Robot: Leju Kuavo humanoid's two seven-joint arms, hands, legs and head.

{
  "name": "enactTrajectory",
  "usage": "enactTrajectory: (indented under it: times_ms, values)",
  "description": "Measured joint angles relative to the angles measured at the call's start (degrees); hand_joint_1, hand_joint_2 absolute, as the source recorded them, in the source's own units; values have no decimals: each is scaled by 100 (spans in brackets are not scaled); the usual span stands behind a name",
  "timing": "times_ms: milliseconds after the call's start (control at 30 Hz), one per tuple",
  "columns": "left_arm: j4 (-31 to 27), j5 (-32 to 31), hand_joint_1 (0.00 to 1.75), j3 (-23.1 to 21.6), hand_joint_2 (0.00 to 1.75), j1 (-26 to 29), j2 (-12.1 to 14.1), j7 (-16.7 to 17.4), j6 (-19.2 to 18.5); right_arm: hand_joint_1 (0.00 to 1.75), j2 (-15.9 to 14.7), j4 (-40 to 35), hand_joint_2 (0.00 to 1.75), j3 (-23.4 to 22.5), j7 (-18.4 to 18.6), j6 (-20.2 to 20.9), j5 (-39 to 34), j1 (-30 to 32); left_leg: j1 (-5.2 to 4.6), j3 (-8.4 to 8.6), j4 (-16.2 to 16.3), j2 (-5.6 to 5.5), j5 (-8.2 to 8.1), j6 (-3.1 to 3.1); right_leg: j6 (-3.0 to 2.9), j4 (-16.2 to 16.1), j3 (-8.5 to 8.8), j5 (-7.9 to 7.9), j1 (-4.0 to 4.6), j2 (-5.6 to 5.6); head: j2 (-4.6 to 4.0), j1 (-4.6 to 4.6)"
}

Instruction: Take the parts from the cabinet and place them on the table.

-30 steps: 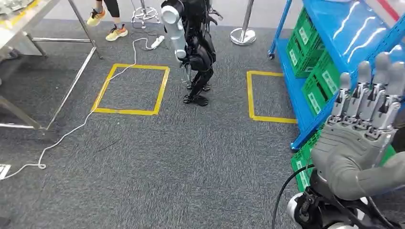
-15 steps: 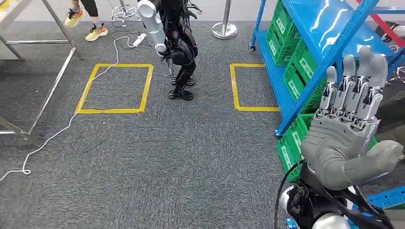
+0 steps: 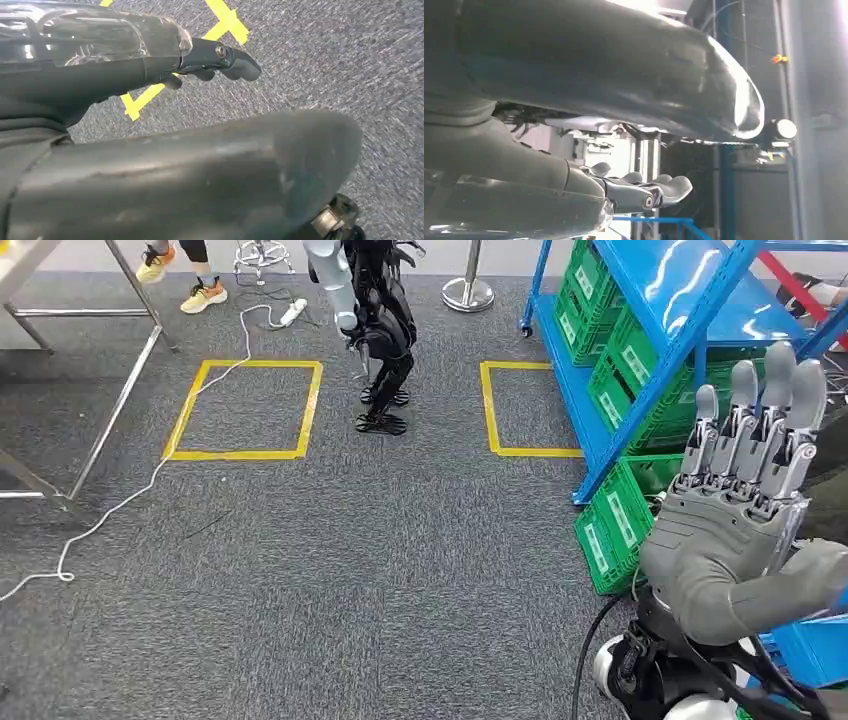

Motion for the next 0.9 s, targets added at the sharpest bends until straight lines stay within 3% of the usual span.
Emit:
enactTrajectory:
  times_ms: [100,133,167,233,267,300,367,400,433,467,500,567,633,667,733,767,800,833,867,900]
  values:
    - [0,-11,0,0,0,6,-4,0,0,0,2,4,0,0,6,0,0,4,17,-52,-10,29,137,-91,-62,-33,-95,99,26,5,0,13]
    - [2,-13,0,0,0,-4,-2,0,0,0,2,4,0,4,15,0,2,-7,27,-108,66,-6,20,-108,-79,-94,-118,186,-21,-50,-2,4]
    - [0,-13,0,0,0,-6,-2,0,0,0,2,4,0,7,24,0,0,-2,37,-188,206,-62,-216,-151,-111,-106,-178,243,-25,-29,0,-20]
    - [0,-22,0,-2,0,-4,-2,0,-2,0,2,7,0,11,39,0,-2,-6,100,-446,1059,-102,-933,-226,-138,-87,-344,361,-27,-40,-2,-96]
    - [2,-24,0,-2,0,-3,-2,0,-2,0,2,7,0,11,42,0,-4,-6,125,-549,1481,-103,-1146,-261,-128,-79,-424,419,-26,-48,0,-125]
    - [2,-24,0,-2,0,-3,-2,0,-9,0,2,7,0,11,42,0,-4,-7,148,-595,1802,-103,-1168,-296,-112,-60,-522,485,-28,-53,-2,-129]
    - [2,-26,0,-2,0,-3,-2,0,-16,0,2,13,0,13,46,0,-4,-9,200,-402,1749,-98,-816,-346,-75,1,-708,578,-45,-60,0,-148]
    - [0,-31,0,-4,0,-5,-2,0,-17,0,2,22,0,13,48,0,-4,-20,235,-107,1395,-94,-570,-379,-43,57,-832,625,-64,-58,0,-144]
    - [0,-42,0,-7,0,-10,-2,0,-17,0,2,28,0,13,48,0,-7,-36,266,279,887,-94,-483,-402,-5,131,-937,663,-83,-49,0,-146]
    - [0,-48,0,-13,0,-16,-2,0,-20,0,2,28,0,13,50,0,-4,-49,294,615,465,-106,-582,-413,21,199,-996,678,-80,-45,0,-157]
    - [-2,-66,0,-26,0,-29,-2,-2,-24,0,2,24,0,9,50,0,11,-67,271,908,5,-136,-750,-389,57,294,-1078,686,-74,-49,0,-162]
    - [-2,-70,0,-39,0,-39,-4,-2,-35,0,7,33,0,11,77,0,48,-68,233,825,-12,-155,-816,-272,137,306,-1116,764,-96,-47,0,-120]
    - [0,-33,0,-42,0,-11,-4,4,20,0,0,50,0,7,98,0,65,-56,235,781,-28,-143,-730,-125,212,318,-1140,770,-147,-34,0,-122]
    - [0,-13,0,-42,0,-13,-4,24,53,0,0,52,0,4,103,0,72,-44,225,745,-27,-134,-694,-86,227,437,-1191,580,-150,-29,0,-109]
    - [0,-9,0,-42,0,-16,-4,35,109,0,0,52,0,4,120,0,72,-37,194,645,-25,-122,-602,-11,254,1215,-1421,-91,-149,-24,0,-44]
    - [0,-9,0,-42,0,-13,-7,35,118,0,0,52,0,7,120,0,72,-24,175,602,-23,-116,-561,1,260,1633,-1528,-312,-148,-23,-2,-22]
    - [0,-9,0,-44,0,-10,-5,37,122,0,0,55,0,4,112,0,83,10,146,543,-19,-113,-510,8,251,1997,-1590,-390,-145,-22,0,4]
    - [0,-9,0,-44,0,-8,-4,39,125,0,2,55,0,4,74,0,116,44,126,494,-16,-110,-475,15,228,2065,-1552,-304,-142,-21,0,20]
    - [0,-7,0,-44,0,-6,-4,39,127,0,4,55,0,4,35,0,136,61,100,449,-14,-108,-442,19,190,1896,-1389,-137,-130,-19,0,29]
    - [0,-7,0,-46,0,-6,-4,42,127,0,4,52,0,2,22,-2,164,59,81,425,-12,-106,-415,16,133,1466,-1108,48,-101,-16,0,35]
